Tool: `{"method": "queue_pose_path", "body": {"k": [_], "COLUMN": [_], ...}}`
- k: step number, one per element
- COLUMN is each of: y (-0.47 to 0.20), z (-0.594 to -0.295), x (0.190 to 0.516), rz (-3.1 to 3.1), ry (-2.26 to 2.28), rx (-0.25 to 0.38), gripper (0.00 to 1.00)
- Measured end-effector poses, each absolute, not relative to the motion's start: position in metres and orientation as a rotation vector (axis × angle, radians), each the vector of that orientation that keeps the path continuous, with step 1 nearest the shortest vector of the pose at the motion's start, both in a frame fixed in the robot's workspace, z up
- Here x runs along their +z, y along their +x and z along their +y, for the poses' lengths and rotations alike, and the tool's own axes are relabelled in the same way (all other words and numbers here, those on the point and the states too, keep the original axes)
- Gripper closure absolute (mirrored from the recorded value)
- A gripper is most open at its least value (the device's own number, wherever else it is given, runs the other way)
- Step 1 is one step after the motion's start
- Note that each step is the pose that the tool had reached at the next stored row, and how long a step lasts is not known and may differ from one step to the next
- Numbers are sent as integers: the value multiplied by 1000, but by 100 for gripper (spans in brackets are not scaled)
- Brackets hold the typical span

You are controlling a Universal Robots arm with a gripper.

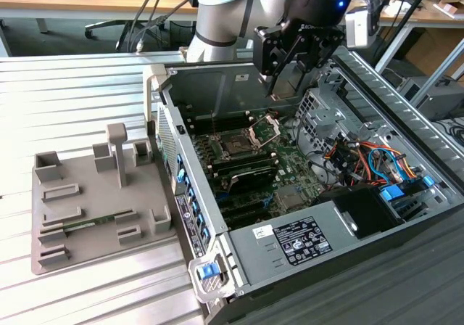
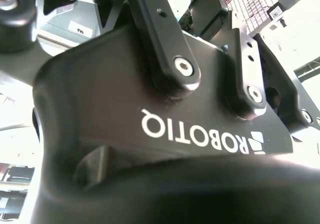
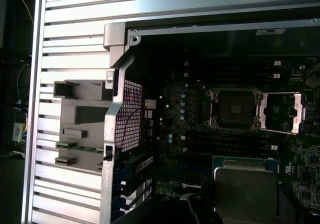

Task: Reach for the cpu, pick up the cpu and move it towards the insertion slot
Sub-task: 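Pick up the cpu and move it towards the insertion slot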

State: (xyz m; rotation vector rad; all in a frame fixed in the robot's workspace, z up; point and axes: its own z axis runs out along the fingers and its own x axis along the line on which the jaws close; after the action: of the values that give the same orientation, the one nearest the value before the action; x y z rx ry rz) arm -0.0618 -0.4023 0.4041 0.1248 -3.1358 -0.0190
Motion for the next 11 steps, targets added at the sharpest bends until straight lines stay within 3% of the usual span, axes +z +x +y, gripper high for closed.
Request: {"method": "queue_pose_path", "body": {"k": [11], "y": [-55], "z": [-402], "x": [404], "rz": [-3136], "ry": [125], "rx": [-19], "gripper": [45]}}
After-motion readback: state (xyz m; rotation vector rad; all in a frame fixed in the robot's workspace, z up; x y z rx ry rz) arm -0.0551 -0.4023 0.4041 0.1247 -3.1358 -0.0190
